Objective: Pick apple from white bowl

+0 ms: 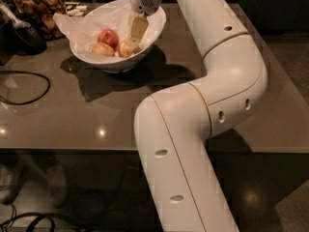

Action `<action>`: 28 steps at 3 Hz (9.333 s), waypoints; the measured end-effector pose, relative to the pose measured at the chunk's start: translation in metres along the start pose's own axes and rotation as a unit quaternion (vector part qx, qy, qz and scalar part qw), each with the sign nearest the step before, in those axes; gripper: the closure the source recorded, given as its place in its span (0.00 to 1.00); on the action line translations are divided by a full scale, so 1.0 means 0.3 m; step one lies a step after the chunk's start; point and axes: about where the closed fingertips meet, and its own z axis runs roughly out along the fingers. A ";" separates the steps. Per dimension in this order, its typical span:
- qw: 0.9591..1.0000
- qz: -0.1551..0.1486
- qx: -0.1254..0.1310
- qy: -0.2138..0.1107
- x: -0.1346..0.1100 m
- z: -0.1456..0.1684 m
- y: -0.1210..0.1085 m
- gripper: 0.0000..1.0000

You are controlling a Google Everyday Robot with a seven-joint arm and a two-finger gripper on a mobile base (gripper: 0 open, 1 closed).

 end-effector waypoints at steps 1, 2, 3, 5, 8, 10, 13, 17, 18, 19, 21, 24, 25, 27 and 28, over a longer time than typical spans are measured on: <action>1.000 0.006 0.001 0.005 0.022 0.002 -0.004 0.37; 1.000 0.010 0.002 0.010 0.039 0.004 -0.006 0.37; 1.000 0.007 0.006 0.018 0.037 -0.002 -0.011 0.38; 1.000 -0.011 0.004 0.024 -0.002 0.011 -0.009 0.25; 0.999 -0.019 0.000 0.025 -0.014 0.022 -0.006 0.39; 0.999 -0.022 -0.001 0.030 -0.010 0.029 -0.005 0.32; 0.999 -0.026 -0.012 0.036 -0.009 0.071 -0.002 0.31; 0.998 -0.045 -0.028 0.043 -0.023 0.135 0.004 0.35; 0.998 -0.046 -0.031 0.043 -0.023 0.147 0.005 0.35; 0.997 -0.047 -0.034 0.043 -0.019 0.156 0.005 0.34; 0.997 -0.049 -0.035 0.043 -0.008 0.165 0.004 0.33; 0.997 -0.048 -0.044 0.042 0.026 0.211 0.000 0.34; 0.997 -0.048 -0.047 0.041 0.025 0.223 0.002 0.33; 0.997 -0.048 -0.047 0.041 0.025 0.223 0.002 0.74; 0.997 -0.048 -0.047 0.041 0.025 0.223 0.001 0.97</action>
Offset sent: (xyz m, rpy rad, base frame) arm 0.0802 -0.0456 0.0639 -0.1009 0.1232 -0.0004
